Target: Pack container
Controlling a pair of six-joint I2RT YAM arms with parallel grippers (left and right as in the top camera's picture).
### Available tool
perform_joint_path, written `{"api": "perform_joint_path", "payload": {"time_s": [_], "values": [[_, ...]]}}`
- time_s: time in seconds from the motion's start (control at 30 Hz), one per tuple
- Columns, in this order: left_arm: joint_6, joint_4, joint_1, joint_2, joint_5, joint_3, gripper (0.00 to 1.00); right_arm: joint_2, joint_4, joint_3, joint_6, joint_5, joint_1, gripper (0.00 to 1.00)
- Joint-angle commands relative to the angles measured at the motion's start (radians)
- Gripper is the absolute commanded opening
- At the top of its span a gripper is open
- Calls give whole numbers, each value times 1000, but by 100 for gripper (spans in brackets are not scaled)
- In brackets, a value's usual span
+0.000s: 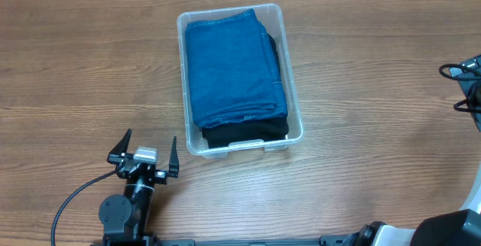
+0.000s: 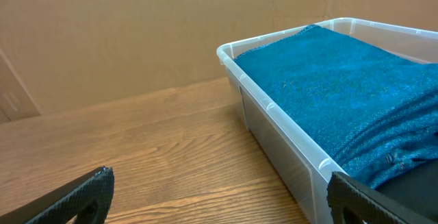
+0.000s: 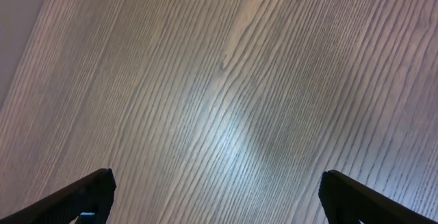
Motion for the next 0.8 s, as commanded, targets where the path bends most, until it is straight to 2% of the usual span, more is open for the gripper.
{"api": "perform_joint_path", "payload": {"time_s": [0.0, 0.23, 0.63, 0.77], "values": [[19, -2, 7, -9, -3, -3, 100, 1, 6, -5, 8, -1, -2, 100], [19, -2, 7, -9, -3, -3, 100, -60, 6, -5, 8, -1, 12, 100], [19, -2, 7, -9, -3, -3, 100, -481, 5, -121, 8, 0, 135, 100], [19, -2, 7, -9, -3, -3, 100, -601, -145, -136, 2, -16, 165, 100]]}}
